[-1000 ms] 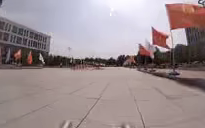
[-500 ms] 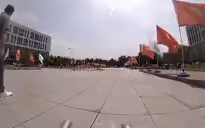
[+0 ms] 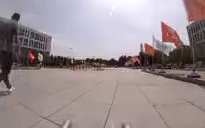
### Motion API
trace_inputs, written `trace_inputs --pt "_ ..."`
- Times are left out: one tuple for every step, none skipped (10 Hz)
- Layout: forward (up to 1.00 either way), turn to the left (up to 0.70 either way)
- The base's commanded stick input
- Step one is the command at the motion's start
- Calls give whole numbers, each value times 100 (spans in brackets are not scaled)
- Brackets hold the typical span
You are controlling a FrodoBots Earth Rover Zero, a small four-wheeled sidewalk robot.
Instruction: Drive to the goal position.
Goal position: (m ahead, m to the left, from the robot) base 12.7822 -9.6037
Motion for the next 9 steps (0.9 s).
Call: trace_inputs --pt "100 0" --pt "100 0" --pt "100 0" --pt "100 0" --pt "100 -25" --pt "100 -29" --pt "100 -5" --pt "100 0" --pt "100 -18"
